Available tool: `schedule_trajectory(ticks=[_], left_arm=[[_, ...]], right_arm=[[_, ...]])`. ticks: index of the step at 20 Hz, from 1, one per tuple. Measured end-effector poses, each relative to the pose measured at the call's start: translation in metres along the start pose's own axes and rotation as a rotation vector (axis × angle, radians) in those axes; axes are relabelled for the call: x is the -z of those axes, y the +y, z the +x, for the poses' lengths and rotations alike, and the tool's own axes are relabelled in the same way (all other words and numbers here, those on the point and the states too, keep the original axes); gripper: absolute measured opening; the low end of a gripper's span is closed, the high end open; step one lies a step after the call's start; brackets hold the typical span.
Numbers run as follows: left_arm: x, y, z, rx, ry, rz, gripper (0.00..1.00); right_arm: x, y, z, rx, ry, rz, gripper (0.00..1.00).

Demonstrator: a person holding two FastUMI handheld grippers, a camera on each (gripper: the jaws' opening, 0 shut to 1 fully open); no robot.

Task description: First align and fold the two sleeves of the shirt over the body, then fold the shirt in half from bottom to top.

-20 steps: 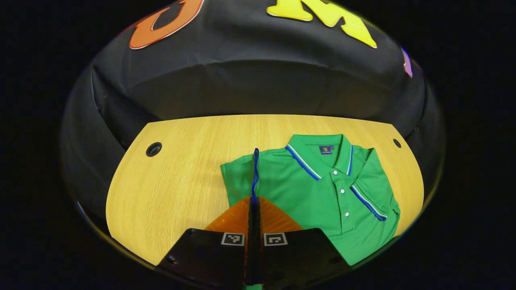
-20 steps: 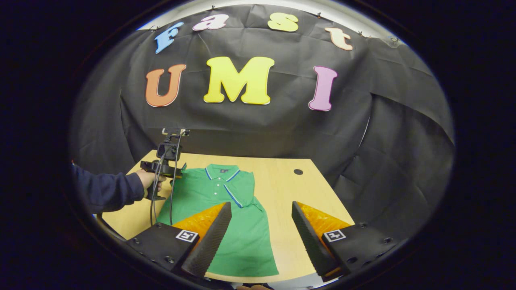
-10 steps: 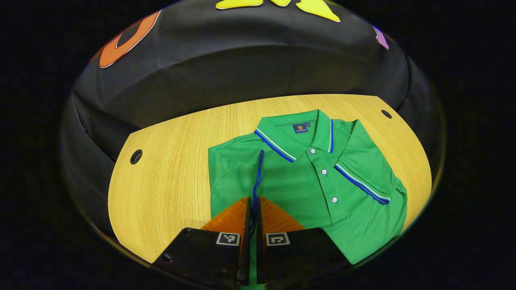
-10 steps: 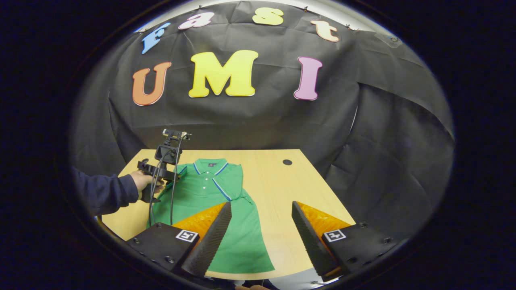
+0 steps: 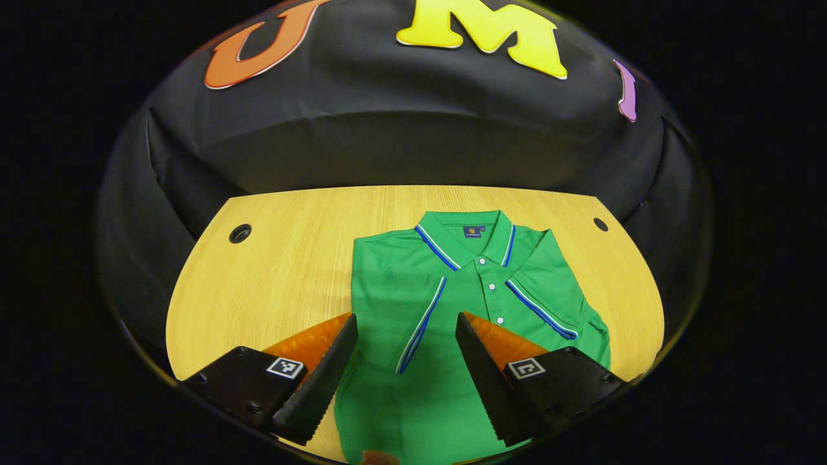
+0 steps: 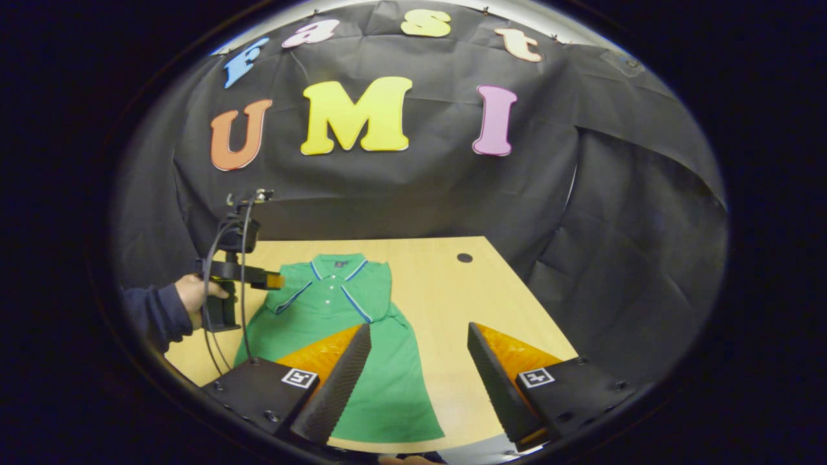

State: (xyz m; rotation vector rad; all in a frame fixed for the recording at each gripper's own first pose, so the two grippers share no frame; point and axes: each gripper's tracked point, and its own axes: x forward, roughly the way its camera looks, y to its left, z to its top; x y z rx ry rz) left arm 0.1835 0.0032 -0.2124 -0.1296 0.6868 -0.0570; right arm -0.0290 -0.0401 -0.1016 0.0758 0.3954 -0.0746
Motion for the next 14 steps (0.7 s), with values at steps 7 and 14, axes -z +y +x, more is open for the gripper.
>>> schedule_trajectory(ticks=[7,14], left_arm=[[0.076,0.040,-0.070,-0.077,0.040,-0.051,0.99],[0.214,0.061,-0.126,-0.142,0.240,-0.088,0.98]], right_arm=[[0.052,-0.001,0.040,0.004,0.132,-0.012,0.96],[0.176,-0.006,0.051,-0.040,0.434,-0.111,0.92]])
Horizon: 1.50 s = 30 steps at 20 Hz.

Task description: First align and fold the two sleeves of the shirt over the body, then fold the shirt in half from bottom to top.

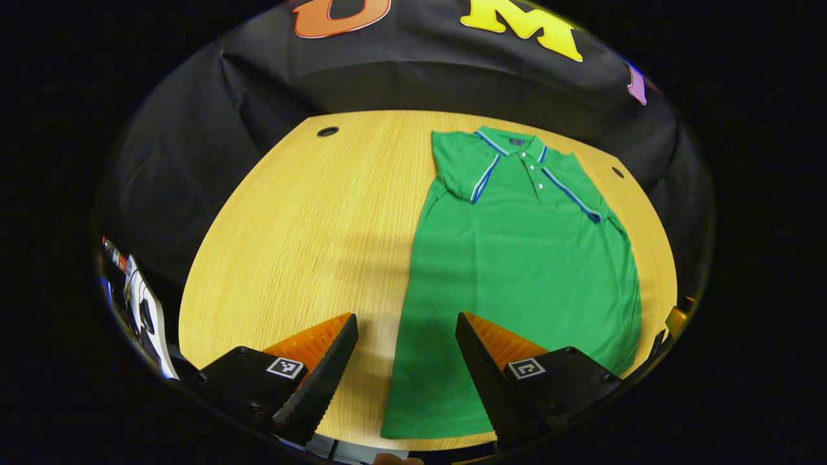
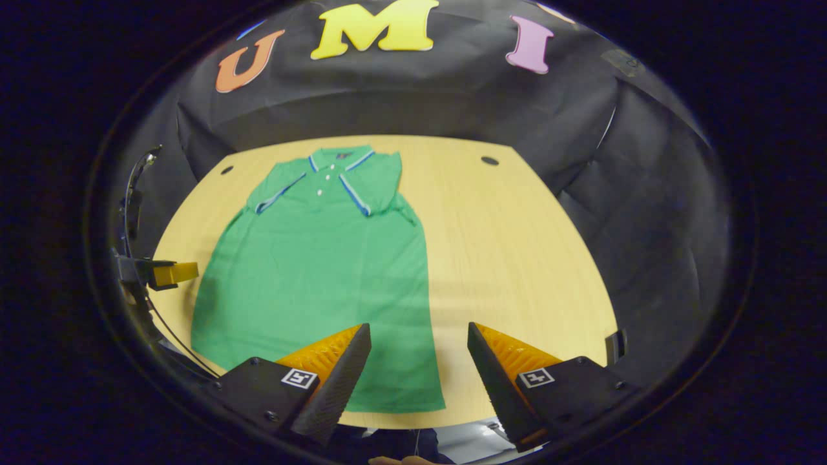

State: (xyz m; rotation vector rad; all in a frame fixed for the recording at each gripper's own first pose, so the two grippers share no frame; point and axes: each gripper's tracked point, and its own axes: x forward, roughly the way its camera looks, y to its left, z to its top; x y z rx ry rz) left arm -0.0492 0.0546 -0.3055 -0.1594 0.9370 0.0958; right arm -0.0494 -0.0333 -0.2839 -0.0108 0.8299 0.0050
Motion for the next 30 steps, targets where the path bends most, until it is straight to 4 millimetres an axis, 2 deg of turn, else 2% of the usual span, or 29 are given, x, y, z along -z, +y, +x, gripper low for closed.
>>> schedule_trajectory(ticks=[2,3,4,8,12,13,14,15,16,17,18,20,21,22,23,24,25,26,30], left_arm=[[0.037,0.002,-0.011,-0.011,0.076,0.006,0.98],[0.053,0.002,-0.016,-0.016,0.109,0.013,0.99],[0.066,0.001,-0.022,-0.012,0.141,0.016,0.99],[0.096,0.000,-0.038,-0.008,0.218,0.026,0.99],[0.101,-0.008,-0.033,-0.007,0.272,0.039,0.99],[0.104,-0.009,-0.030,-0.010,0.281,0.045,0.99],[0.110,-0.010,-0.029,-0.008,0.307,0.053,0.98],[0.113,-0.009,-0.031,-0.006,0.326,0.062,0.99],[0.110,-0.008,-0.029,-0.013,0.307,0.061,0.99],[0.112,-0.009,-0.029,-0.009,0.312,0.047,0.98],[0.114,-0.012,-0.028,0.007,0.318,0.028,0.97],[0.115,-0.012,-0.026,0.031,0.351,-0.012,0.94],[0.114,-0.012,-0.026,0.038,0.363,-0.024,0.94],[0.114,-0.013,-0.026,0.046,0.379,-0.005,0.94],[0.112,-0.014,-0.025,0.049,0.386,0.020,0.93],[0.112,-0.014,-0.024,0.055,0.392,0.041,1.00],[0.113,-0.014,-0.024,0.056,0.400,0.042,0.94],[0.112,-0.013,-0.024,0.054,0.410,0.031,0.94],[0.112,-0.013,-0.024,0.050,0.460,0.023,0.94]], right_arm=[[0.028,-0.002,0.008,0.004,0.066,-0.032,0.97],[0.043,-0.002,0.009,0.002,0.097,-0.045,0.92],[0.054,-0.001,0.010,-0.004,0.123,-0.046,0.97],[0.076,-0.002,0.012,-0.016,0.187,-0.027,0.97],[0.085,-0.005,0.025,-0.005,0.226,-0.048,0.97],[0.085,-0.006,0.029,0.001,0.228,-0.061,0.92],[0.087,-0.008,0.032,0.010,0.238,-0.072,0.97],[0.088,-0.008,0.035,0.009,0.243,-0.067,0.97],[0.089,-0.008,0.037,0.007,0.255,-0.059,0.92],[0.090,-0.010,0.039,0.009,0.267,-0.055,0.97],[0.089,-0.009,0.039,-0.002,0.275,-0.045,0.92],[0.086,-0.006,0.042,-0.010,0.283,-0.036,0.90],[0.086,-0.005,0.043,-0.016,0.297,-0.039,0.96],[0.087,-0.005,0.043,-0.020,0.312,-0.045,0.90],[0.087,-0.005,0.043,-0.024,0.324,-0.047,0.89],[0.087,-0.005,0.043,-0.029,0.342,-0.043,0.89],[0.088,-0.004,0.044,-0.040,0.356,-0.028,0.89],[0.089,-0.003,0.045,-0.054,0.378,-0.005,0.95],[0.087,-0.003,0.046,-0.054,0.424,-0.007,0.94]])
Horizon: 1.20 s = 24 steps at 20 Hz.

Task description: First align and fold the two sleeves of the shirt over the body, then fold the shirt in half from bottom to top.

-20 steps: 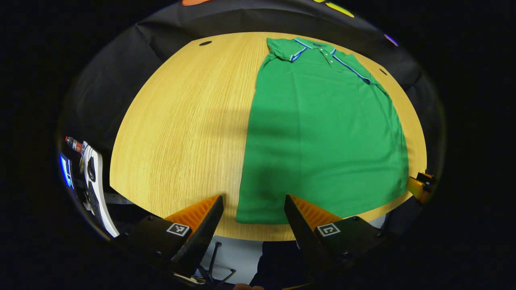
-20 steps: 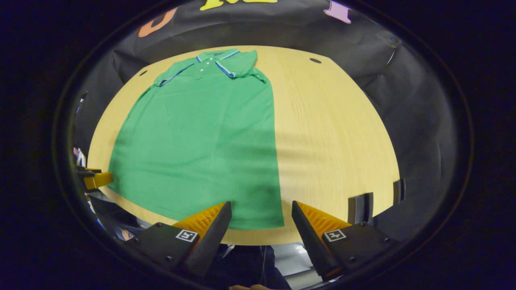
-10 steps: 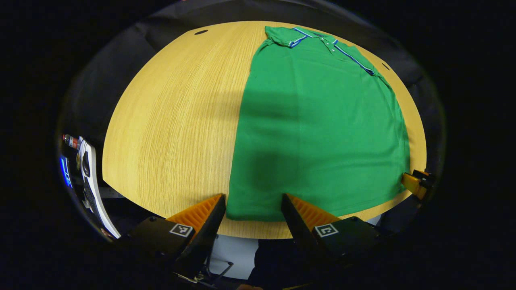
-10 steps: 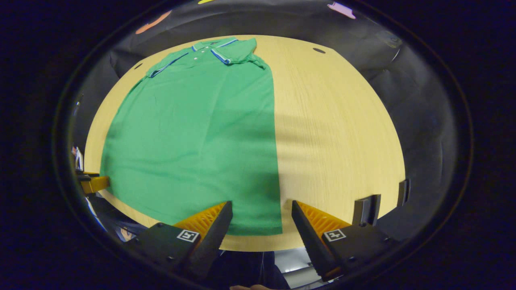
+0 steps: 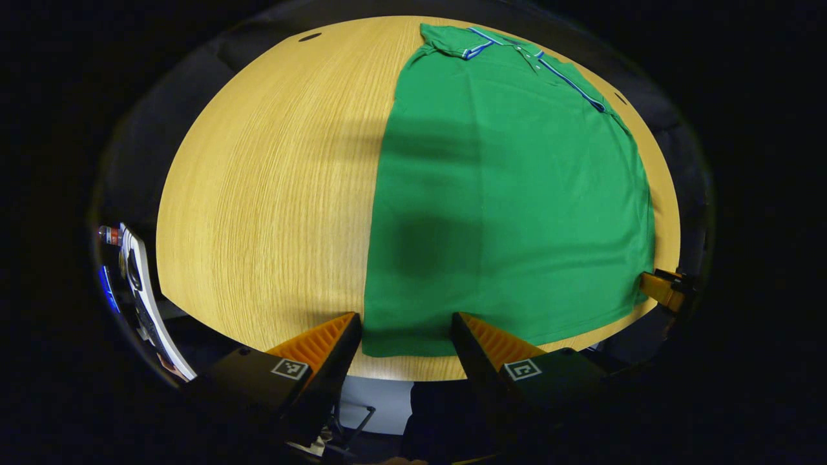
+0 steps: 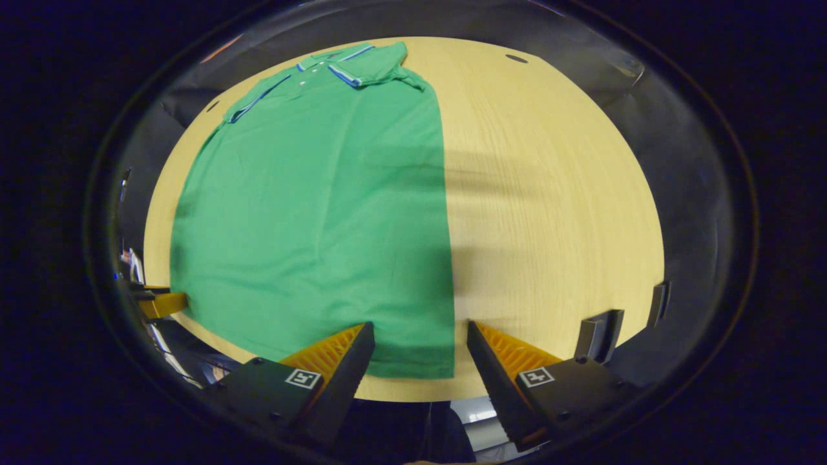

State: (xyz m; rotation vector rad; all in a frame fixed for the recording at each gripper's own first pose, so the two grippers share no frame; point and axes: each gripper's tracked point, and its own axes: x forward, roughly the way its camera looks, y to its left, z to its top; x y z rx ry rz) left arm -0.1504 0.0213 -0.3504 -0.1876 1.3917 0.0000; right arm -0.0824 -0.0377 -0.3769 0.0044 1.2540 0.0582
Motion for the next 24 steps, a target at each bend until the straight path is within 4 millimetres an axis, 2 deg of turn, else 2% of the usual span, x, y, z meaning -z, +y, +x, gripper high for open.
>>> schedule_trajectory(ticks=[3,4,5,6,7,8,9,10,11,12,13,14,16,18,20,24], left_arm=[[-0.001,-0.001,0.001,0.003,0.025,0.019,0.94],[-0.001,-0.001,0.001,0.006,0.033,0.027,0.93],[-0.001,-0.001,0.000,0.008,0.043,0.027,1.00],[-0.001,-0.001,0.000,0.010,0.049,0.032,0.90],[-0.002,-0.002,0.000,0.011,0.056,0.042,0.87],[-0.003,-0.004,0.000,0.013,0.055,0.049,0.83],[-0.004,-0.005,0.001,0.015,0.051,0.044,0.77],[-0.006,-0.007,0.000,0.016,0.046,0.030,0.63],[-0.006,-0.010,0.000,0.019,0.040,0.013,0.54],[-0.005,-0.012,0.001,0.017,0.041,0.010,0.46],[-0.006,-0.017,0.001,0.020,0.043,0.016,0.33],[-0.006,-0.019,0.003,0.021,0.045,0.020,0.23],[-0.007,-0.021,0.003,0.014,0.050,0.034,0.11],[-0.008,-0.020,0.002,0.011,0.047,0.030,0.06],[-0.008,-0.021,0.002,0.013,0.050,0.025,0.04],[-0.008,-0.021,0.003,0.031,0.067,0.015,0.04]], right_arm=[[0.002,0.003,0.002,-0.002,0.032,-0.003,0.94],[0.000,0.004,0.000,-0.002,0.048,-0.011,0.80],[0.000,0.005,0.002,0.000,0.062,-0.017,0.80],[-0.001,0.006,0.002,0.006,0.081,-0.005,0.65],[0.000,0.007,0.003,0.009,0.113,-0.003,0.49],[-0.002,0.007,0.003,0.013,0.131,0.006,0.22],[-0.003,0.008,0.004,0.011,0.147,0.003,0.22],[-0.003,0.008,0.003,0.004,0.153,-0.004,0.22],[-0.003,0.008,0.003,-0.006,0.151,-0.017,0.29],[-0.003,0.008,0.003,-0.018,0.138,-0.042,0.22],[-0.004,0.005,0.007,-0.021,0.103,-0.051,0.22],[-0.004,0.003,0.006,-0.029,0.106,-0.051,0.02],[-0.006,0.005,0.004,-0.030,0.107,-0.065,0.02],[-0.005,0.005,0.004,-0.036,0.117,-0.057,0.00],[-0.005,0.005,0.005,-0.057,0.133,-0.038,0.02],[-0.005,0.004,0.005,-0.118,0.198,0.021,0.02]])
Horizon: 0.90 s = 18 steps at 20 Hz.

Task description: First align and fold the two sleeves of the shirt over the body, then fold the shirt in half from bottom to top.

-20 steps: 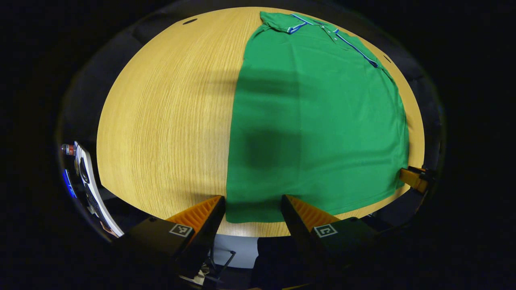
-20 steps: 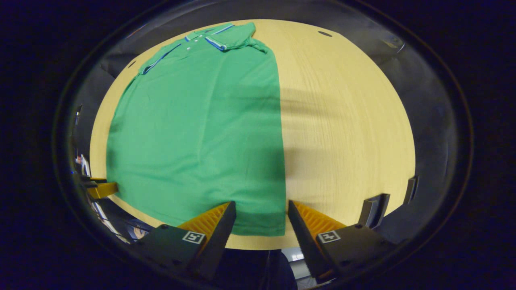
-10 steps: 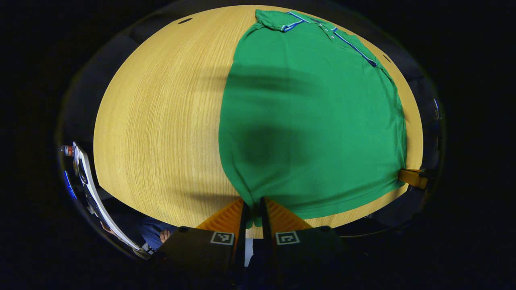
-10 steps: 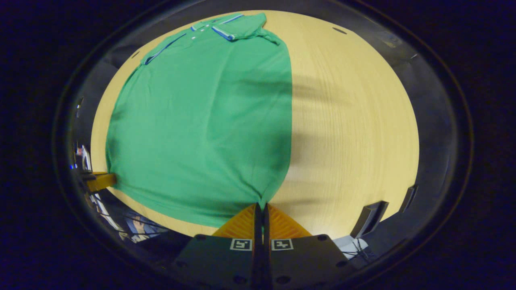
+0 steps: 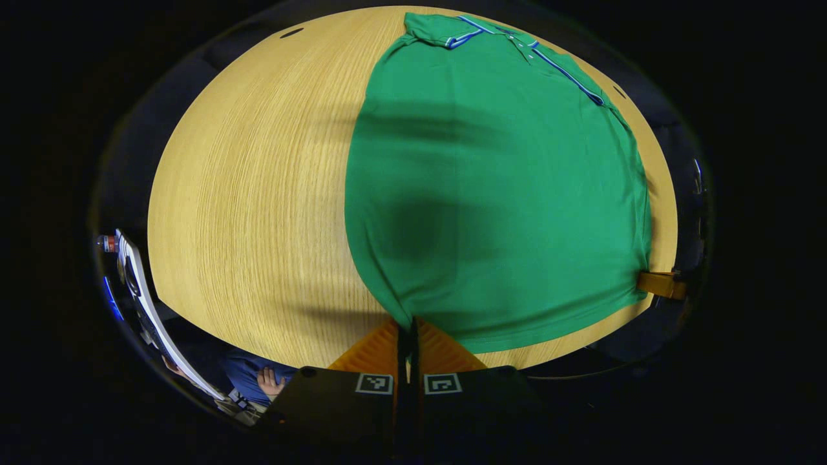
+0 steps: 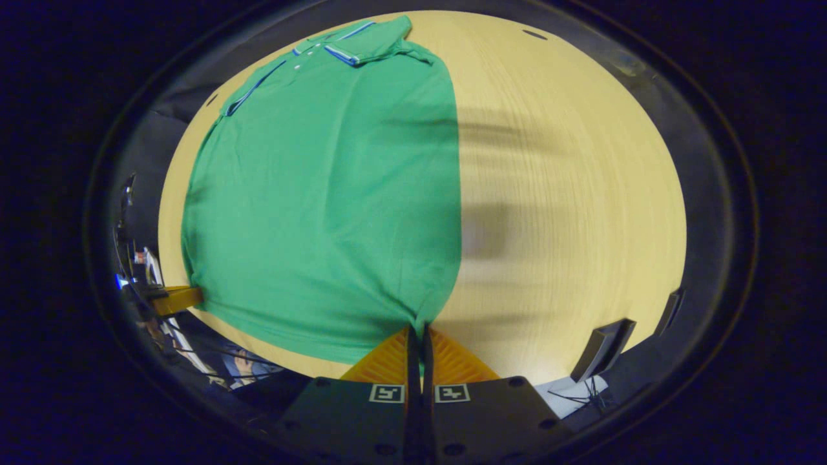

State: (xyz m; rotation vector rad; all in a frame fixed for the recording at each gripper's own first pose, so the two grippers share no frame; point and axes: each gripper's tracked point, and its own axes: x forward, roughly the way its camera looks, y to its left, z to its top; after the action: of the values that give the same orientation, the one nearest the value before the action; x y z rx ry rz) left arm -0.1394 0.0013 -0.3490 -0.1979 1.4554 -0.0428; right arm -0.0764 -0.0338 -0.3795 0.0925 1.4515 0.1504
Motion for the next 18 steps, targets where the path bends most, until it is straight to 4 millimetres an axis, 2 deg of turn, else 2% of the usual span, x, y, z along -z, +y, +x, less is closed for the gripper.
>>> schedule_trajectory(ticks=[6,7,10,12,15,18], left_arm=[[0.002,-0.003,-0.001,0.018,-0.020,0.021,0.03],[0.006,-0.004,-0.002,0.022,-0.016,0.019,0.03],[0.008,0.000,-0.012,0.012,-0.037,0.034,0.03],[0.006,-0.001,-0.025,0.022,-0.066,0.050,0.03],[-0.004,0.000,-0.049,0.025,-0.117,0.058,0.03],[-0.024,-0.001,-0.075,0.026,-0.187,0.064,0.03]], right_arm=[[-0.001,0.001,-0.001,0.035,-0.013,-0.027,0.00],[0.000,0.003,0.001,0.039,-0.026,-0.049,0.02],[0.011,0.011,-0.006,0.009,-0.038,-0.030,0.00],[0.009,0.013,-0.019,0.003,-0.074,-0.040,0.02],[0.003,0.019,-0.052,-0.005,-0.133,-0.050,0.00],[-0.010,0.026,-0.087,-0.015,-0.201,-0.064,0.03]])
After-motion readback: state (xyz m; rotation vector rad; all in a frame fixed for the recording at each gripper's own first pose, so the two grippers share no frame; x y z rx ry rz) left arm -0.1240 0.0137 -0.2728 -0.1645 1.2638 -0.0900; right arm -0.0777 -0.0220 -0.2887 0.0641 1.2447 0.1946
